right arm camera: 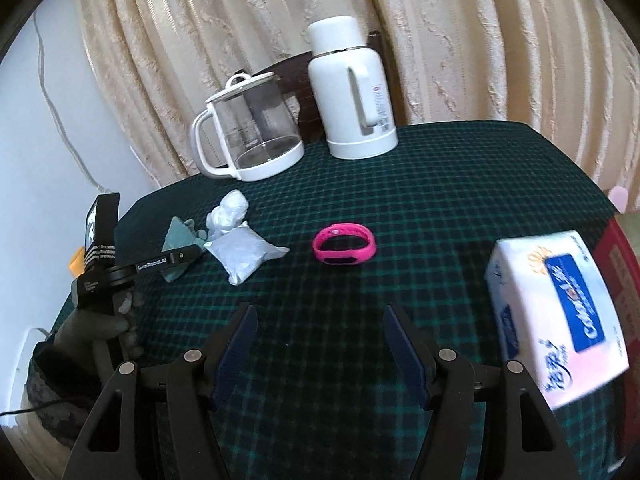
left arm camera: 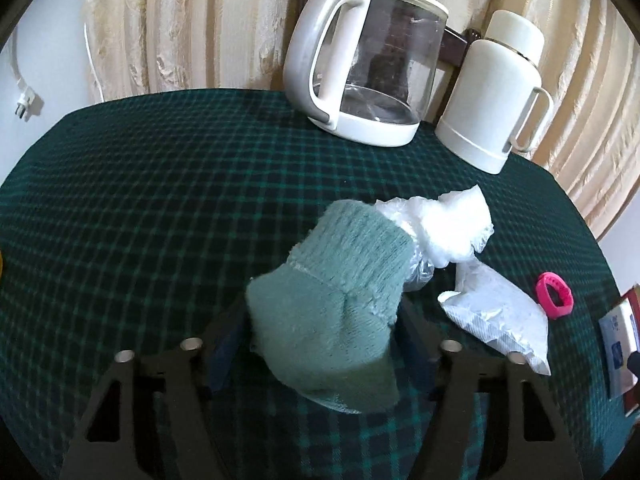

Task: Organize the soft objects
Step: 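Grasp the green knit cuff with the left gripper and lift it, then grasp the grey pouch with the right gripper while the left holds the green cuff, then carry the grey pouch toward the red box with the right gripper while the left holds the cuff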

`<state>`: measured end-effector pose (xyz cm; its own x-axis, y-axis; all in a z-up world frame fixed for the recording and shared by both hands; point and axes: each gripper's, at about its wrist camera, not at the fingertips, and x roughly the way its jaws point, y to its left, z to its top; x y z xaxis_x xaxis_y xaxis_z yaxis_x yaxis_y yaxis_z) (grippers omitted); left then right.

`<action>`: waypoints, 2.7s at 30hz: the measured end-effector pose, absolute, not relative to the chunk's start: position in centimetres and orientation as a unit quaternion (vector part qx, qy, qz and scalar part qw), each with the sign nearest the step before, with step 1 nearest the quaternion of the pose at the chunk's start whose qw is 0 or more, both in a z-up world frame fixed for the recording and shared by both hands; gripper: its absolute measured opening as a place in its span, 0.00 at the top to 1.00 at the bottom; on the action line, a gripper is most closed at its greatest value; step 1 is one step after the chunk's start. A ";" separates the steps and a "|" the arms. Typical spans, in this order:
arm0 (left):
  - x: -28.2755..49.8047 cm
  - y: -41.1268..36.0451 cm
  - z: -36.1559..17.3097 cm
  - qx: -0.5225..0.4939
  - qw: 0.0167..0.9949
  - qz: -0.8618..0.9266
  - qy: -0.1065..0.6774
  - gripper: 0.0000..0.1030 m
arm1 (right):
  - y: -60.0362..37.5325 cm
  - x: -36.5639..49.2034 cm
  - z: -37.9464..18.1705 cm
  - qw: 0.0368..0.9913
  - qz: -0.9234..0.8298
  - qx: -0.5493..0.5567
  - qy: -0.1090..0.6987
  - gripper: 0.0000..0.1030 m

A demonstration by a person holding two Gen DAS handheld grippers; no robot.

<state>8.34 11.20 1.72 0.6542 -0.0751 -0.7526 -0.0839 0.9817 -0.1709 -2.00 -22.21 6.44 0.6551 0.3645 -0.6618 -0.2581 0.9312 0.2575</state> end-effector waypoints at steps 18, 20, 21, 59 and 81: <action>4.7 13.1 5.6 -0.129 0.926 0.005 0.356 0.60 | -13.5 3.4 5.5 0.887 0.241 -0.012 0.394 0.33; 4.2 13.1 6.2 -0.131 0.928 0.000 0.349 0.60 | -12.1 4.4 5.1 0.882 0.249 -0.029 0.398 0.33; 4.1 13.1 6.4 -0.132 0.929 -0.002 0.346 0.60 | -11.5 4.8 4.9 0.880 0.253 -0.036 0.400 0.33; 3.3 12.3 7.0 -0.142 0.930 -0.030 0.339 0.60 | -10.7 6.6 3.2 0.864 0.257 -0.021 0.432 0.61; 2.8 9.1 6.5 -0.121 0.926 -0.068 0.350 0.60 | -21.7 -2.0 7.6 0.907 0.177 0.098 0.370 0.61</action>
